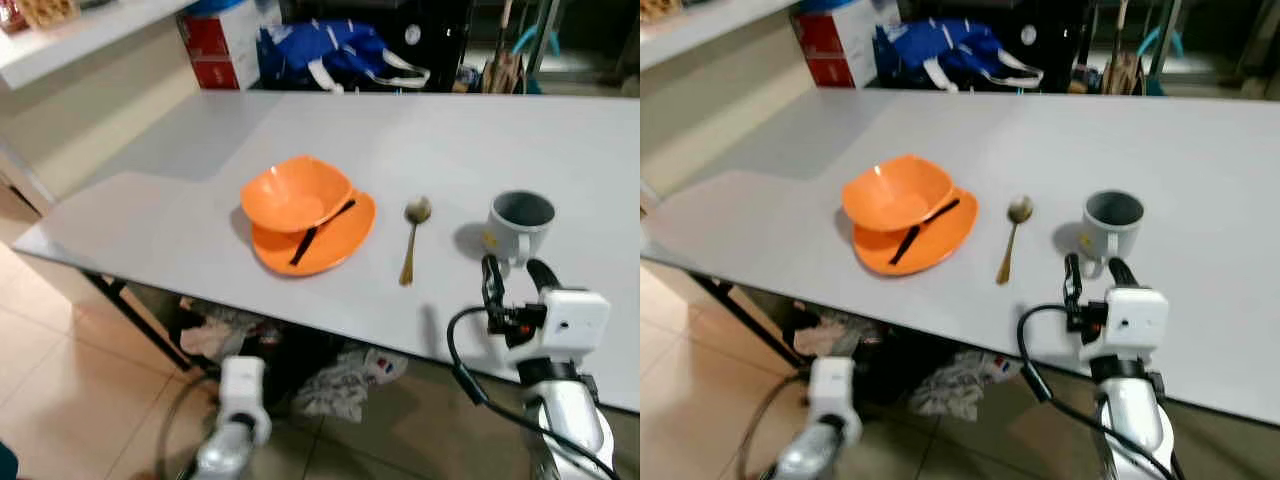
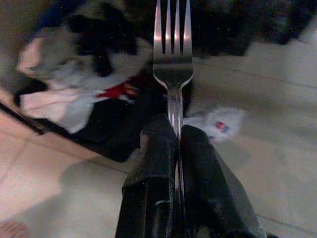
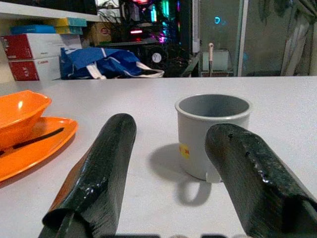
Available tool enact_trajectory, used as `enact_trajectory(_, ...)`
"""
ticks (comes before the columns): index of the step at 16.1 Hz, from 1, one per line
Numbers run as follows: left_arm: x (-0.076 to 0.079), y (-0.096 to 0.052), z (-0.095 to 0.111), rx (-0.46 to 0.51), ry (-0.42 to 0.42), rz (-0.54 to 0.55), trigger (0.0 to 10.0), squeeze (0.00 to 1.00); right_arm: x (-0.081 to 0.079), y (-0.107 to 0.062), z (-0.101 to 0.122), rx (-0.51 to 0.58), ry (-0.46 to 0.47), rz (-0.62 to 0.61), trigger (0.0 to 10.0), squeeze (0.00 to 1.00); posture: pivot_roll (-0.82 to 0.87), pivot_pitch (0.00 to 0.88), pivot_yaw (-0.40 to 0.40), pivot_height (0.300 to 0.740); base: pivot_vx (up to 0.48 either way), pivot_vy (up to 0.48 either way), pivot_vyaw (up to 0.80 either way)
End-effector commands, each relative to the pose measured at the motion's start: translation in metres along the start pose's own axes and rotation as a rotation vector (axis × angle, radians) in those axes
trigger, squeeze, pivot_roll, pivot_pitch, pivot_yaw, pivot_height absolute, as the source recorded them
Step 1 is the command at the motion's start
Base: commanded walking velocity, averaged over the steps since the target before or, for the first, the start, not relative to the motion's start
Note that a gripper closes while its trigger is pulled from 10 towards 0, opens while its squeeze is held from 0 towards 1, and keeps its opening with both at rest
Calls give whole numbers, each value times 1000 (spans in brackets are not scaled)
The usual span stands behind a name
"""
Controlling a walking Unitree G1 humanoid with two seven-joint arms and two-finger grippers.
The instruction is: Setting the table
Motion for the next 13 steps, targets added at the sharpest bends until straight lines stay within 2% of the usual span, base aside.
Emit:
enact_trajectory(1, 36, 49, 166, 306, 349, -237, 10000, 0, -4, 1, 1, 9, 5, 8, 10000, 0, -157, 0, 185, 740, 0, 0, 0)
enact_trajectory(13, 37, 50, 173, 323, 345, -240, 10000, 0, -4, 0, -3, -5, 2, 11, 10000, 0, -162, 0, 186, 740, 0, 0, 0)
Point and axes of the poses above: a point about 5 cm out from each wrist's last joint towards the gripper, its own y axis pointing out of the wrist towards the gripper, its own z axis along the axis of the wrist's last joint, x = y × z, the point moved 3 cm from there along y, pointing out of the wrist towards the gripper, and after that the axes turned 4 degrees about y, right-handed, at the moved point
